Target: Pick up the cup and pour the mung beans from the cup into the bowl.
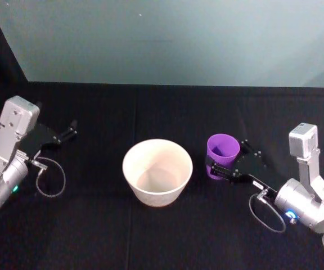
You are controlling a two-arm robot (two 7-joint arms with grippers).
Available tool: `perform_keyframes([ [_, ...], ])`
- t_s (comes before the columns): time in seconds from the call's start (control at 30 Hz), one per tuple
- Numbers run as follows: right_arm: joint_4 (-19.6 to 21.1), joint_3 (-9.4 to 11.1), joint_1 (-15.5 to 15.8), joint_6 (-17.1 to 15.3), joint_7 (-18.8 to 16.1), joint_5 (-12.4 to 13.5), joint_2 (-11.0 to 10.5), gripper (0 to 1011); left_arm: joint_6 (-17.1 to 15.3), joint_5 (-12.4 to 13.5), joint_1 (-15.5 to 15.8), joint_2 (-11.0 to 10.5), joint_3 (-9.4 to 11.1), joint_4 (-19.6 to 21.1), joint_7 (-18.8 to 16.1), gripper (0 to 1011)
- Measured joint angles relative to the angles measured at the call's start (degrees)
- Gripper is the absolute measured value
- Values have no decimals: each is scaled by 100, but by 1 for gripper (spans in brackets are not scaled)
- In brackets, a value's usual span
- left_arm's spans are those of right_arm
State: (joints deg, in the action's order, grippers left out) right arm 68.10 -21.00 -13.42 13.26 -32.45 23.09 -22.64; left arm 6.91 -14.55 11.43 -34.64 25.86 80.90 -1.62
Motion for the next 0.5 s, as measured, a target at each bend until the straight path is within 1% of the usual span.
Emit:
perform_keyframes([
  [0.27,212,65,138,-64,-48,46,-42,1000,0,0,0,0,0,0,0,1000],
  [0.5,275,91,178,-82,-59,49,-60,1000,0,0,0,0,0,0,0,1000],
])
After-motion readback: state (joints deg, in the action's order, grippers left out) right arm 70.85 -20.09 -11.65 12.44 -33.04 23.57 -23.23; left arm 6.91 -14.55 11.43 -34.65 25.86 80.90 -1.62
